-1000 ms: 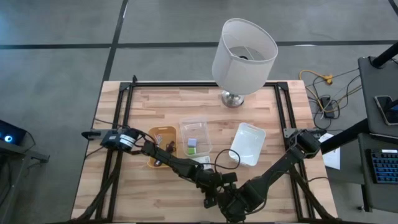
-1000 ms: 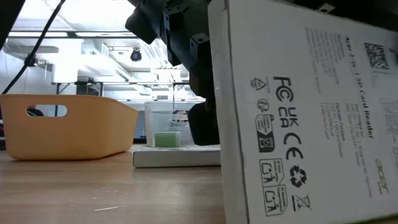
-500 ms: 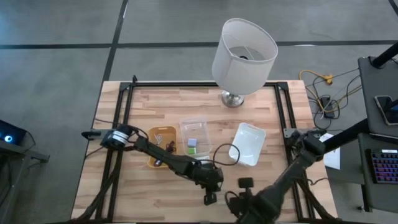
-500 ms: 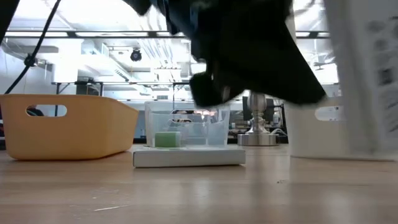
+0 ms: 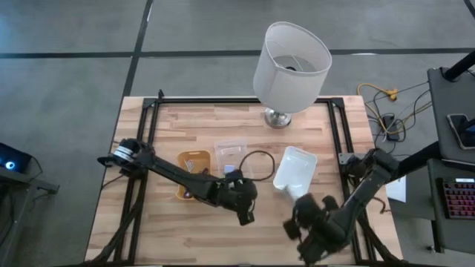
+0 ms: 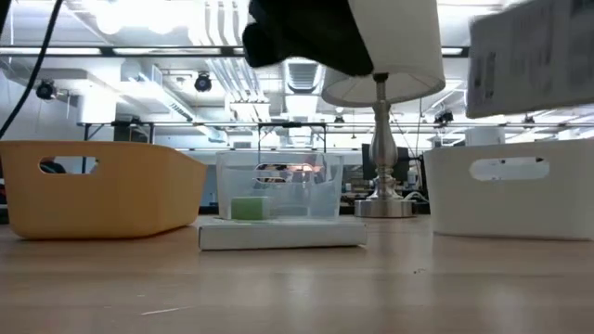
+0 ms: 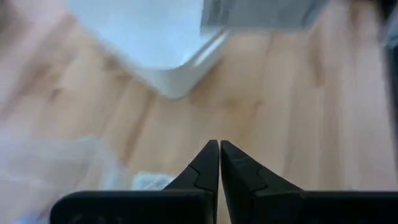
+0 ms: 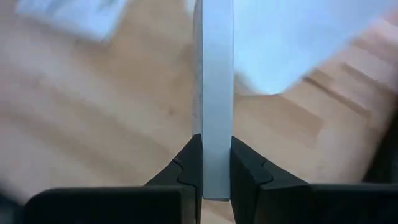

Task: Pick and place items into bin
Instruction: Put the bottom card reader box into the white bin

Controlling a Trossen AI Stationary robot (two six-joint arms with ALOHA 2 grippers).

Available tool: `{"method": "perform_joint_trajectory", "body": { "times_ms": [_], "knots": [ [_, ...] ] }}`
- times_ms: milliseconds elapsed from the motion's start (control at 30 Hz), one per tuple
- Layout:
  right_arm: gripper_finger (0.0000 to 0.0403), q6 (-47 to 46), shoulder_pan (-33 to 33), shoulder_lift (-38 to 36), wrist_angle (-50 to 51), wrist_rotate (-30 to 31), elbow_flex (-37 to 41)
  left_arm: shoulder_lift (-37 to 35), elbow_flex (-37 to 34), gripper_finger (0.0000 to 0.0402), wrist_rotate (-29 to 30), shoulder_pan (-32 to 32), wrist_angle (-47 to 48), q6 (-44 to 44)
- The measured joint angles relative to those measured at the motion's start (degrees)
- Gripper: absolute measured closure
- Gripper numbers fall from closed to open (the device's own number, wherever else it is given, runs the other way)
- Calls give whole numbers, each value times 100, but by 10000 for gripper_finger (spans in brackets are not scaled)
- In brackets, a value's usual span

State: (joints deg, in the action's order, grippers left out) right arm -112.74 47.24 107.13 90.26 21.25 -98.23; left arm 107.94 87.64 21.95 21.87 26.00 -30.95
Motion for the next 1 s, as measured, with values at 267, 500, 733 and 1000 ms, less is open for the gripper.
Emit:
{"method": "perform_joint_trajectory", "body": {
  "times_ms": [267, 500, 733, 1000],
  "knots": [
    [363, -1447, -815, -1361, -124, -2, 1967, -290, -11, 402, 474, 0, 777, -19],
    [364, -905, -1980, -2272, -1801, 303, 3109, -302, -103, 402, 477, 0, 899, -23],
    [353, -1337, -2251, -2353, -3456, 230, 3881, -306, -297, 402, 486, 0, 961, -25],
    [310, -1303, -2240, -2079, -2977, -215, 3656, -310, -362, 402, 495, -40, 874, 21]
  ]
}}
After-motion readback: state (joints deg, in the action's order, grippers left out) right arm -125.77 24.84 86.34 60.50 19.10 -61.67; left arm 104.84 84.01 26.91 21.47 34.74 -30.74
